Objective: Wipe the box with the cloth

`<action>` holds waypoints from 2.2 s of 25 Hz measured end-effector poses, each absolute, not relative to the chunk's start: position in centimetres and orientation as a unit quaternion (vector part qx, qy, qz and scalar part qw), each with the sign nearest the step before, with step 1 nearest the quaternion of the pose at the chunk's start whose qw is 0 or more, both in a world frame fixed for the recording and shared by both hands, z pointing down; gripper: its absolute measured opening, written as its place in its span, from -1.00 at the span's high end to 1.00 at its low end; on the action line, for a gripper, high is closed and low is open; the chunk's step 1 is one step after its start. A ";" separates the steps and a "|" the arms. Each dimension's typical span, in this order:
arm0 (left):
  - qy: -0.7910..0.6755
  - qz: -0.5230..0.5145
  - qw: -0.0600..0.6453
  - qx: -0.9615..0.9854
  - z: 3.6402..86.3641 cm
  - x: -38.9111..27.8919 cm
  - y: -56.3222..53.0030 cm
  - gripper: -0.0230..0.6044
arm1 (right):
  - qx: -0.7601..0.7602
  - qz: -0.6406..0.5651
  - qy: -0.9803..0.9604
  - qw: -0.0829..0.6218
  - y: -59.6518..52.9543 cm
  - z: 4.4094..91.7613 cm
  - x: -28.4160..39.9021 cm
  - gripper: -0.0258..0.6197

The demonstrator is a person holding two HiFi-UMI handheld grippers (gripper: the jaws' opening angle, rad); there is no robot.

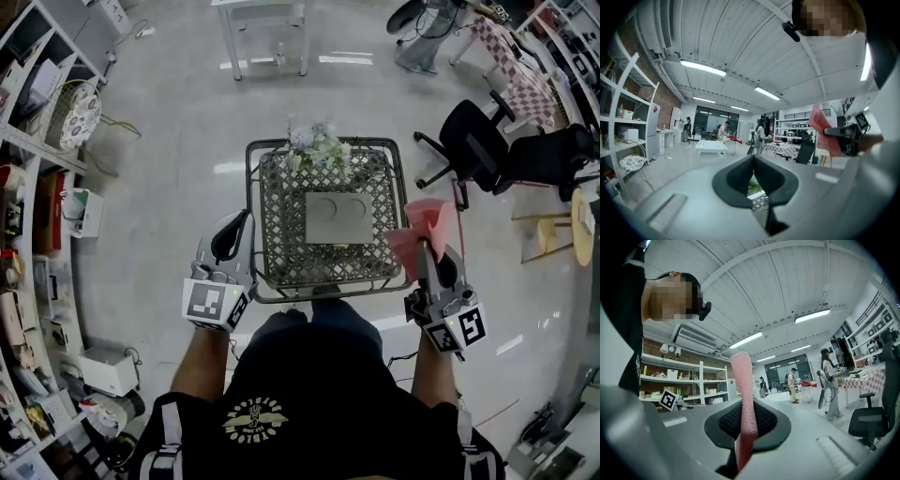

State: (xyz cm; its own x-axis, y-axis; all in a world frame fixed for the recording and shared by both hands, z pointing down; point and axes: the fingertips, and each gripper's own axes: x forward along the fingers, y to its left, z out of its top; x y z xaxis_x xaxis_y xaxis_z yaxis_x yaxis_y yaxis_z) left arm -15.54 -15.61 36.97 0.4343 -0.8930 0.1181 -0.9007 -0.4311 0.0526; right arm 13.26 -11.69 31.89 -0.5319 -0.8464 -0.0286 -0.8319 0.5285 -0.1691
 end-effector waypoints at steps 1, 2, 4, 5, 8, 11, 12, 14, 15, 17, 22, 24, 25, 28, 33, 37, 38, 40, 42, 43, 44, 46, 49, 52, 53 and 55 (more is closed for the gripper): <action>-0.533 0.039 0.060 0.843 37.5 -15.6 -15.8 0.93 | -0.482 -0.073 0.871 0.057 -12.3 32.5 13.0 0.87; -0.534 0.044 0.068 0.842 38.1 -15.9 -15.9 0.93 | -0.485 -0.077 0.869 0.056 -12.9 33.3 12.8 0.87; -0.535 0.056 0.083 0.839 39.7 -16.2 -16.1 0.93 | -0.489 -0.079 0.868 0.044 -13.9 35.2 12.2 0.87; -0.536 0.061 0.090 0.838 40.5 -16.2 -16.2 0.93 | -0.489 -0.079 0.868 0.037 -14.4 36.1 12.0 0.87; -0.543 0.069 0.100 0.831 43.0 -16.3 -17.2 0.93 | -0.486 -0.086 0.870 0.009 -15.9 39.4 11.3 0.87; -0.541 0.070 0.100 0.832 44.7 -16.0 -18.1 0.93 | -0.482 -0.094 0.870 -0.037 -17.2 43.8 10.2 0.87; -0.541 0.072 0.098 0.832 45.2 -15.9 -18.5 0.93 | -0.479 -0.099 0.870 -0.051 -17.7 45.2 9.9 0.87; -0.542 0.075 0.098 0.831 46.1 -15.6 -19.1 0.93 | -0.475 -0.110 0.870 -0.071 -18.7 47.5 9.3 0.87; -0.543 0.074 0.101 0.831 46.5 -15.5 -19.4 0.93 | -0.472 -0.115 0.870 -0.079 -19.1 48.5 9.0 0.87; -0.541 0.068 0.110 0.831 47.0 -15.3 -20.1 0.93 | -0.468 -0.123 0.871 -0.090 -20.0 50.6 8.4 0.87; -0.524 0.071 0.122 0.840 49.3 -14.9 -21.0 0.93 | -0.451 -0.160 0.870 -0.122 -21.8 57.2 6.1 0.87; -0.522 0.080 0.125 0.840 50.6 -14.8 -20.9 0.93 | -0.440 -0.176 0.869 -0.145 -22.4 60.3 5.1 0.87; -0.524 0.086 0.128 0.838 51.2 -14.7 -20.8 0.93 | -0.435 -0.184 0.867 -0.157 -22.7 61.8 4.7 0.87; -0.525 0.103 0.141 0.833 52.7 -14.5 -20.5 0.93 | -0.429 -0.215 0.857 -0.190 -23.5 66.4 3.9 0.87; -0.531 0.128 0.157 0.823 54.2 -14.5 -19.7 0.93 | -0.415 -0.262 0.838 -0.238 -25.1 73.4 2.2 0.87; -0.540 0.138 0.166 0.814 54.8 -14.3 -19.1 0.93 | -0.394 -0.279 0.832 -0.271 -26.2 77.0 -0.1 0.87; -0.541 0.141 0.167 0.812 54.9 -13.9 -19.2 0.93 | -0.390 -0.285 0.829 -0.282 -26.5 78.0 -0.4 0.87; -0.540 0.149 0.166 0.812 55.1 -13.1 -19.3 0.93 | -0.385 -0.294 0.822 -0.301 -27.0 79.7 -0.8 0.87; -0.541 0.153 0.166 0.810 55.3 -12.9 -19.3 0.93 | -0.382 -0.296 0.818 -0.314 -27.4 80.8 -1.3 0.87; -0.543 0.153 0.168 0.809 55.4 -13.2 -19.3 0.93 | -0.382 -0.295 0.815 -0.320 -27.5 81.2 -1.7 0.87; -0.545 0.151 0.170 0.807 55.5 -13.6 -19.4 0.93 | -0.384 -0.292 0.812 -0.328 -27.6 81.6 -2.0 0.87; -0.550 0.146 0.174 0.804 55.5 -14.2 -19.4 0.93 | -0.391 -0.287 0.804 -0.342 -27.7 82.2 -1.9 0.87; -0.554 0.144 0.177 0.800 55.5 -14.3 -19.9 0.93 | -0.405 -0.281 0.793 -0.357 -28.1 82.6 -0.2 0.87; -0.556 0.139 0.177 0.800 55.5 -14.0 -20.3 0.93 | -0.421 -0.278 0.782 -0.367 -28.2 82.7 2.5 0.87; -0.555 0.140 0.179 0.801 55.6 -13.8 -20.3 0.93 | -0.427 -0.280 0.777 -0.368 -28.1 82.8 3.5 0.87; -0.550 0.149 0.182 0.801 55.9 -13.2 -20.3 0.93 | -0.439 -0.288 0.768 -0.367 -27.9 83.1 5.5 0.87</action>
